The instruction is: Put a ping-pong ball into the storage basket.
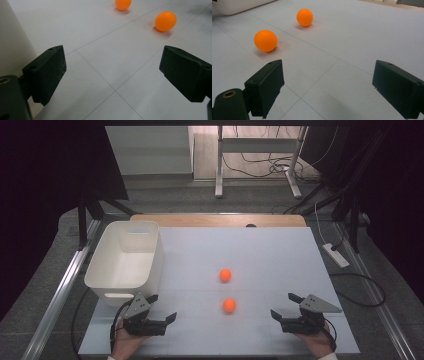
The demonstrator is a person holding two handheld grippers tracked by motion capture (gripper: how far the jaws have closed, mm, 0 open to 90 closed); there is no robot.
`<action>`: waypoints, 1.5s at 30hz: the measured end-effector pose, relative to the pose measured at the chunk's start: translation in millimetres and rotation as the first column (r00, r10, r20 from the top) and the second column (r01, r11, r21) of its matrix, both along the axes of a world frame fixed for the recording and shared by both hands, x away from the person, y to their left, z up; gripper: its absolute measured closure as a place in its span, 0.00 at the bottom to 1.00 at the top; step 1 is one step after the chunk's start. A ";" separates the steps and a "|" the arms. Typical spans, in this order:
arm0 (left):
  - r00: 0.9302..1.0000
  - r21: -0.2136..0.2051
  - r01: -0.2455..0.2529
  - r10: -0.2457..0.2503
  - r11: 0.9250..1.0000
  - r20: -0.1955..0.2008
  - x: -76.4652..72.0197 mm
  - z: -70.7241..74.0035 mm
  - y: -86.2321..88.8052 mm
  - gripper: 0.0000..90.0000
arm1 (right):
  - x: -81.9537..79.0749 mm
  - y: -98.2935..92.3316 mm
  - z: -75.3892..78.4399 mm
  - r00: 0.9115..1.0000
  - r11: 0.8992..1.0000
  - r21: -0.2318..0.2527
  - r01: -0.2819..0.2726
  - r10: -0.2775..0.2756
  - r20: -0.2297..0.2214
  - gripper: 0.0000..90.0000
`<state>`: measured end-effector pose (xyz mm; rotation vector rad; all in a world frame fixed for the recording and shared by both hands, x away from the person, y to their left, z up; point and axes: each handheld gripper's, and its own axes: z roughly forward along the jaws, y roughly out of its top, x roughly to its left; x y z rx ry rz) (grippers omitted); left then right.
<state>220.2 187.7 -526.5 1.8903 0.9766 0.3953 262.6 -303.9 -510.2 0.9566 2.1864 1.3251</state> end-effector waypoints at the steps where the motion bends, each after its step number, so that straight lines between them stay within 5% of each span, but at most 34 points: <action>1: 1.000 0.000 0.000 0.000 1.000 0.000 0.5 0.1 -0.3 0.09 | 0.0 -0.5 -0.2 1.000 1.000 0.000 0.002 -0.002 -0.001 0.11; 45: 1.000 0.012 -0.004 0.004 1.000 0.014 -1.8 9.5 -12.3 0.09 | 1.7 1.3 -5.2 0.999 1.000 -0.009 -0.007 0.007 -0.039 0.12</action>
